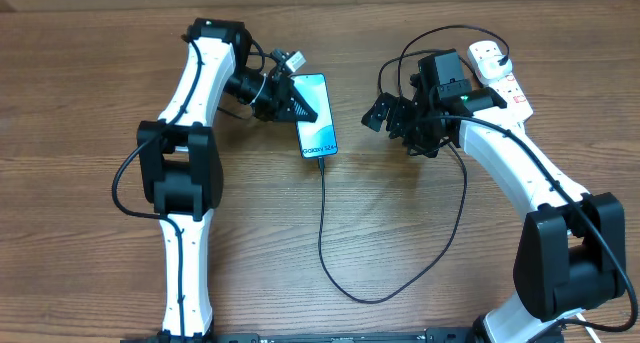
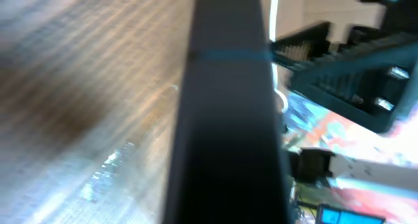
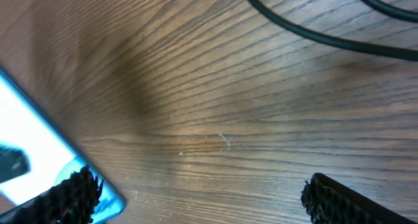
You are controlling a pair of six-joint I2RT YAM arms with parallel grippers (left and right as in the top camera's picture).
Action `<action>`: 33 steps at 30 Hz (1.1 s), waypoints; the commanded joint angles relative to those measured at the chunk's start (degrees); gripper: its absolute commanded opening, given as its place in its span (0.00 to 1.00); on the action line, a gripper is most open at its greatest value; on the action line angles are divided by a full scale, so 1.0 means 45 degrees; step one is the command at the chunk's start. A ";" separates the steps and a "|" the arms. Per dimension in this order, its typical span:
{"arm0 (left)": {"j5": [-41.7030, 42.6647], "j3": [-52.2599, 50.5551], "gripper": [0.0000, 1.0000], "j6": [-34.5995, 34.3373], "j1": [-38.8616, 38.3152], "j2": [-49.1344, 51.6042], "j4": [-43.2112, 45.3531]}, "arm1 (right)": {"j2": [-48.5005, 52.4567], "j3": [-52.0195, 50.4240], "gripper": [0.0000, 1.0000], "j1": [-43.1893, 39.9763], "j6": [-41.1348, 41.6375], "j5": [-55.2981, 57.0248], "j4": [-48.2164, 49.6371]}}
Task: Plug charger to phone and switch on socket
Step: 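Lower the phone flat onto the table with the left gripper and release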
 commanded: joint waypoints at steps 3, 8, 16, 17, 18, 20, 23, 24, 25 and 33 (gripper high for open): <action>-0.0491 0.0155 0.04 -0.2506 -0.0461 0.0316 0.0986 | -0.0083 0.0253 1.00 -0.0029 0.0087 0.0413 0.0029; -0.0874 0.0155 0.04 -0.3521 -0.0801 0.0544 0.1948 | -0.0083 0.0253 1.00 -0.0029 0.0087 0.0413 0.0010; 0.0078 0.0155 0.04 -0.3614 -0.0840 0.1549 0.1846 | -0.0083 0.0253 1.00 -0.0029 0.0083 0.0413 -0.0068; 0.0097 0.0155 0.04 -0.3619 -0.0840 0.1574 0.1933 | -0.0083 0.0253 1.00 -0.0029 0.0083 0.0408 -0.0063; 0.0078 0.0155 0.04 -0.3619 -0.0840 0.1574 0.2001 | -0.0083 0.0253 1.00 -0.0029 0.0083 0.0413 -0.0063; 0.0073 0.0155 0.04 -0.3633 -0.0816 0.1574 0.2079 | -0.0083 0.0253 1.00 -0.0029 0.0087 0.0413 -0.0058; -0.0039 0.0155 0.04 -0.3691 -0.0811 0.1574 0.2259 | -0.0083 0.0253 1.00 -0.0029 0.0087 0.0408 -0.0044; -0.0291 0.0155 0.04 -0.3823 -0.0811 0.1574 0.2346 | -0.0083 0.0253 1.00 -0.0029 0.0087 0.0408 -0.0024; -0.0777 0.0155 0.04 -0.4070 -0.0811 0.1574 0.2453 | -0.0083 0.0253 1.00 -0.0029 0.0087 0.0408 -0.0005; -0.1462 0.0155 0.12 -0.4250 -0.0811 0.1574 0.2487 | -0.0083 0.0253 1.00 -0.0029 0.0087 0.0398 -0.0024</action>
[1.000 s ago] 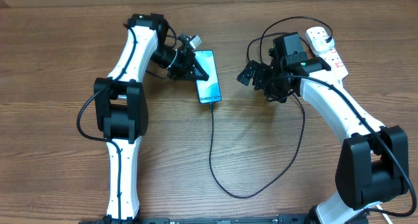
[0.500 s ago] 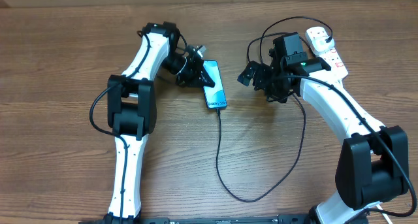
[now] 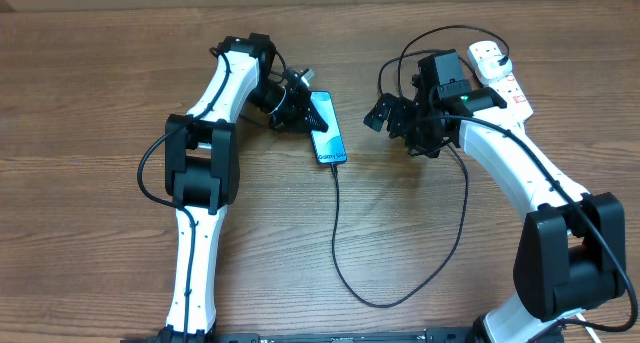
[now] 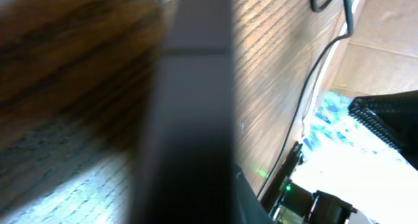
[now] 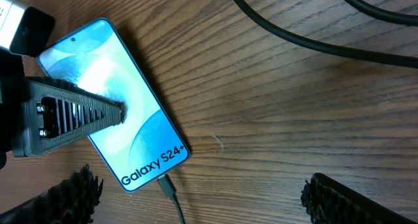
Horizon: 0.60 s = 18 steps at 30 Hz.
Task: Plug charger to phone and switch on socket
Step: 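Lower the phone flat onto the table with the left gripper and release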
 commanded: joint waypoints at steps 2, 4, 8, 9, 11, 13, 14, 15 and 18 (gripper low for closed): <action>-0.0248 0.0160 0.18 -0.0117 -0.0063 -0.0029 0.0005 | -0.0083 0.0253 1.00 -0.0029 0.0034 0.0170 0.0063; -0.0257 0.0160 0.21 -0.0112 -0.0049 -0.0029 0.0015 | -0.0083 0.0253 1.00 -0.0029 0.0034 0.0170 0.0073; -0.0636 0.0160 0.22 -0.0121 -0.0049 -0.0029 0.0049 | -0.0083 0.0253 1.00 -0.0029 0.0034 0.0170 0.0034; -0.0908 0.0160 0.22 -0.0155 -0.0049 -0.0029 0.0034 | -0.0083 0.0253 1.00 -0.0029 0.0034 0.0170 0.0024; -0.1598 0.0160 0.28 -0.0350 -0.0049 -0.0029 -0.0019 | -0.0083 0.0253 1.00 -0.0029 0.0034 0.0170 0.0019; -0.2064 0.0160 0.32 -0.0350 -0.0049 -0.0029 -0.0151 | -0.0083 0.0253 1.00 -0.0029 0.0034 0.0170 -0.0010; -0.2302 0.0160 0.35 -0.0350 -0.0049 -0.0029 -0.0228 | -0.0083 0.0253 1.00 -0.0029 0.0034 0.0170 -0.0019; -0.2429 0.0160 0.38 -0.0355 -0.0049 -0.0029 -0.0262 | -0.0083 0.0253 1.00 -0.0029 0.0034 0.0170 -0.0024; -0.3191 0.0160 0.57 -0.0398 0.0029 -0.0029 -0.0423 | -0.0083 0.0253 1.00 -0.0029 0.0034 0.0165 -0.0058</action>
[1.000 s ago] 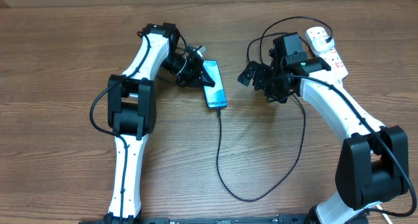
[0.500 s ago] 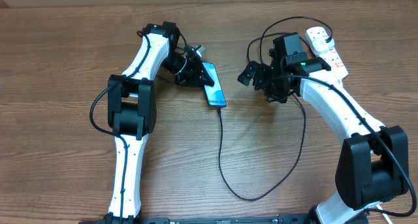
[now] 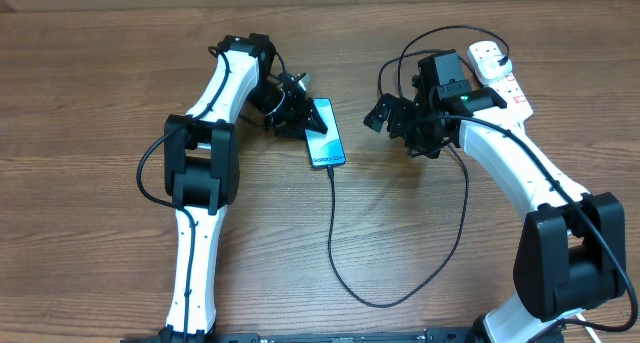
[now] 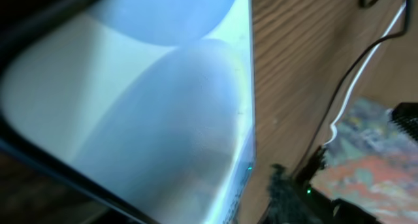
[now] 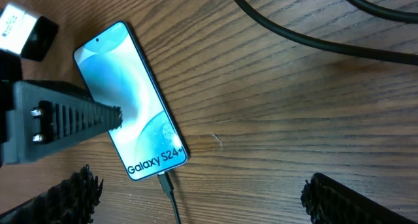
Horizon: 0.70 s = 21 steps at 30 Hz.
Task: Plug charger to phone and switch on socket
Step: 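Lower the phone flat onto the table with the left gripper and release, then raise the left arm away and move the right gripper to the power strip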
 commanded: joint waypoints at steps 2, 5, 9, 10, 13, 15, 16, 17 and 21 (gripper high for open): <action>-0.2229 0.0053 0.75 -0.0447 0.0121 -0.0010 -0.0194 | -0.0083 0.0253 1.00 -0.0029 0.0034 0.0170 -0.0112; -0.2501 0.0058 0.77 -0.0481 0.0316 -0.0039 -0.0277 | -0.0083 0.0253 1.00 -0.0029 0.0029 0.0170 -0.0165; -0.3065 0.0058 0.79 -0.0714 0.0607 -0.0539 -0.0316 | -0.0083 0.0253 1.00 -0.0029 0.0024 0.0189 -0.0359; -0.3230 0.0058 0.80 -0.0714 0.0675 -0.0724 -0.0316 | -0.0083 0.0253 1.00 -0.0029 0.0010 0.0189 -0.0398; -0.4192 0.0058 0.80 -0.0937 0.0889 -0.1797 -0.0311 | -0.0087 0.0374 0.99 -0.0058 -0.0466 0.0063 -0.0699; -0.4862 0.0058 0.82 -0.1127 0.0967 -0.2623 -0.0219 | -0.0087 0.0850 0.99 -0.0180 -0.1224 0.0029 -0.1506; -0.5251 0.0058 0.83 -0.1287 0.1001 -0.3099 -0.0121 | -0.0087 0.1205 0.99 -0.0277 -0.1588 0.0039 -0.2011; -0.5663 0.0058 0.83 -0.1467 0.1001 -0.3604 -0.0010 | -0.0087 0.1749 0.99 -0.0452 -0.2001 0.0087 -0.2773; -0.6664 0.0058 0.86 -0.1749 0.0962 -0.5906 0.0384 | -0.0063 0.5217 0.99 -0.1836 -0.3449 0.1015 -0.6543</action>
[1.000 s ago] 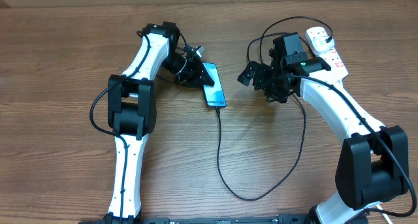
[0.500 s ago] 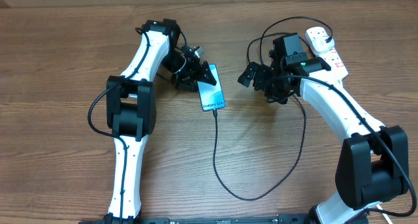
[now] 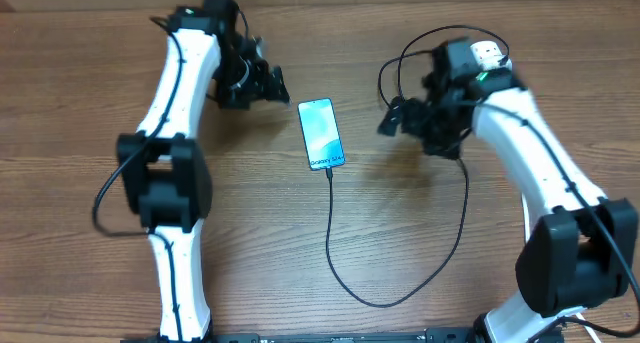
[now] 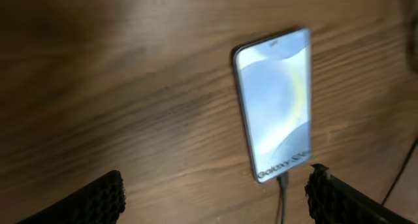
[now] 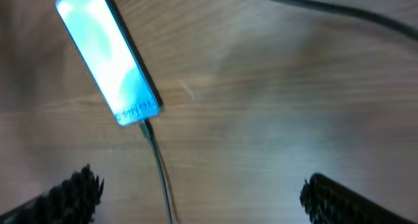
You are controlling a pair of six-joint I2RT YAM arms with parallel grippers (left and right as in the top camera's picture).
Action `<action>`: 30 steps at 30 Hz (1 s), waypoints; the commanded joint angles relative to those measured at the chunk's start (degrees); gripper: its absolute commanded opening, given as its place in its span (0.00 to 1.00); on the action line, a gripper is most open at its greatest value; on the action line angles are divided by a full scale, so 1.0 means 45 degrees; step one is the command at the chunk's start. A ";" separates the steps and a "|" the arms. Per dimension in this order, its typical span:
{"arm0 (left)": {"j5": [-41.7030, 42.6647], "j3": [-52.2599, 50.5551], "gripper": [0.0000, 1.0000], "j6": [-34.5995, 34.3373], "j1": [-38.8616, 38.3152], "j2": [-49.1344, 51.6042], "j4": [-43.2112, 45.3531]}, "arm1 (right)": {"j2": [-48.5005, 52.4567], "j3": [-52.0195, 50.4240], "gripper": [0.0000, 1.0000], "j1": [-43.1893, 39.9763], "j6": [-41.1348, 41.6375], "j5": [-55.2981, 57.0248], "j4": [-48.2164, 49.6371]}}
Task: Plug charger to phone and switch on socket
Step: 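Raise the left arm away and move the right gripper to the power strip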
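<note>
The phone [image 3: 320, 134] lies screen-up on the wooden table, its blue display lit, also seen in the left wrist view [image 4: 274, 103] and the right wrist view [image 5: 108, 57]. The black charger cable [image 3: 335, 243] is plugged into its lower end and loops round to the right, up toward the white socket strip [image 3: 490, 55], mostly hidden behind the right arm. My left gripper [image 3: 268, 86] stands open, up and left of the phone, touching nothing. My right gripper [image 3: 392, 118] hangs open right of the phone, empty.
The wooden table [image 3: 90, 263] carries only the phone, the cable and the strip. Coils of black cable [image 3: 415, 48] lie by the right arm, near the socket strip at the back right.
My left gripper has let go of the phone and drawn back up and to the left. The phone stays flat. My right arm has lifted and shifted toward the socket strip.
My left gripper held the phone at the table's upper middle, cable plugged in, while the right gripper hovered open to its right. The phone then lay further right and turned, the left fingers still over it. Now the phone lies free and both grippers are open.
</note>
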 commanded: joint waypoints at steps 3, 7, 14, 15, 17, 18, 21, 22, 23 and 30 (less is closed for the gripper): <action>-0.1778 0.0102 0.89 -0.0500 -0.0330 -0.3837 0.0219 | -0.0185 0.3861 0.90 -0.2317 -0.1724 0.1899 -0.1831; -0.2696 0.0102 1.00 -0.0704 -0.0588 -0.4721 0.0126 | -0.0189 0.3993 0.79 -0.3677 -0.1690 0.2074 -0.0461; -0.2715 0.0097 1.00 -0.0690 -0.0588 -0.4692 -0.0165 | 0.0238 0.3861 0.95 -0.4818 -0.1637 0.4857 0.2851; -0.2715 0.0097 1.00 -0.0690 -0.0597 -0.4692 -0.0165 | 0.0359 0.3857 0.95 -0.4843 -0.1826 0.5163 0.3055; -0.2715 0.0097 1.00 -0.0690 -0.0602 -0.4692 -0.0146 | 0.0631 0.3857 0.94 -0.4852 -0.2351 0.5450 0.3342; -0.2720 0.0097 1.00 -0.0690 -0.0602 -0.4692 -0.0151 | 0.0952 0.3857 0.94 -0.4852 -0.2982 0.5649 0.3565; -0.2715 0.0097 1.00 -0.0690 -0.0602 -0.4692 -0.0151 | 0.1739 0.3857 0.95 -0.4852 -0.4007 0.6732 0.3891; -0.2715 0.0097 1.00 -0.0690 -0.0602 -0.4692 -0.0151 | 0.2011 0.3857 0.96 -0.4867 -0.4007 0.7213 0.4002; -0.2715 0.0097 1.00 -0.0690 -0.0602 -0.4692 -0.0151 | 0.2361 0.3857 0.98 -0.4901 -0.4002 0.7728 0.4158; -0.2715 0.0097 1.00 -0.0690 -0.0597 -0.4692 -0.0155 | 0.4323 0.3852 1.00 -0.5455 -0.3993 0.8320 0.4624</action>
